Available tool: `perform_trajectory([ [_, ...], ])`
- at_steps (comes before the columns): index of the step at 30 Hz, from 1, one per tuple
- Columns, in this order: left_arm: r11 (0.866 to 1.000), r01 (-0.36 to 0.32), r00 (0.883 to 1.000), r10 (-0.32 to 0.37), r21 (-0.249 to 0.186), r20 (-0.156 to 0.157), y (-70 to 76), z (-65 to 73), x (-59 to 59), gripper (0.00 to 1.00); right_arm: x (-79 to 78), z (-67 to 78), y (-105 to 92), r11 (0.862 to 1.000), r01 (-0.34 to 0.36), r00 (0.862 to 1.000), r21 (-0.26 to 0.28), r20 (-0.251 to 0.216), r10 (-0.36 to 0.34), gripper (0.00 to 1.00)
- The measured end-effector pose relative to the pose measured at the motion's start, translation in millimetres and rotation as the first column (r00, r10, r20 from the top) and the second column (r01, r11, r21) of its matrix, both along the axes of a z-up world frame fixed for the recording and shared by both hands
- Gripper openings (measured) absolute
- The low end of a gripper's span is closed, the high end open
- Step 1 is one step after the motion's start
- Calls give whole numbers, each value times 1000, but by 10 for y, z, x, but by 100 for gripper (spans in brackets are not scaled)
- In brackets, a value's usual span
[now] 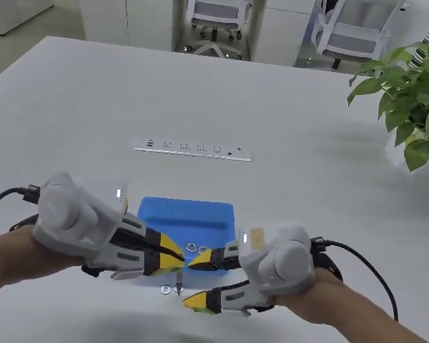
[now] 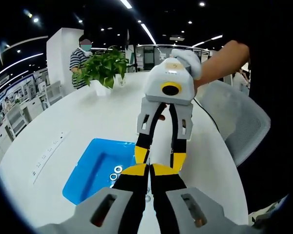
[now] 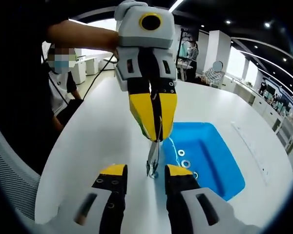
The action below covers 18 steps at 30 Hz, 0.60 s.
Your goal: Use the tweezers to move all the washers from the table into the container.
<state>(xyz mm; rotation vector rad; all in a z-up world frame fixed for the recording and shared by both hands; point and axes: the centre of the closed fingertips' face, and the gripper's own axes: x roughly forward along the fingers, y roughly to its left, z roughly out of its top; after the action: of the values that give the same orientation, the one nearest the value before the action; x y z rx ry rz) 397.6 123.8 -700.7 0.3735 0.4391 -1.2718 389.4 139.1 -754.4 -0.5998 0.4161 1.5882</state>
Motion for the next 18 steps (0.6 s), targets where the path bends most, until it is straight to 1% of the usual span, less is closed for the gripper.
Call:
perform_trajectory([
  [5, 1000, 4, 1000, -4, 3, 0, -3, 0, 4, 5, 33, -42, 53, 999, -27, 1000, -17, 10, 27, 27],
  [11, 1000, 9, 1000, -9, 4, 0, -16, 4, 1, 5, 31, -106, 92, 997, -69, 997, -47, 20, 70, 21],
  [15, 1000, 12, 1000, -12, 5, 0, -13, -1, 7, 5, 45, -115, 113, 996, -78, 997, -51, 22, 79, 15],
  [18, 1000, 15, 1000, -15, 6, 0, -17, -2, 8, 5, 65, -124, 135, 996, -71, 997, -51, 11, 72, 11],
])
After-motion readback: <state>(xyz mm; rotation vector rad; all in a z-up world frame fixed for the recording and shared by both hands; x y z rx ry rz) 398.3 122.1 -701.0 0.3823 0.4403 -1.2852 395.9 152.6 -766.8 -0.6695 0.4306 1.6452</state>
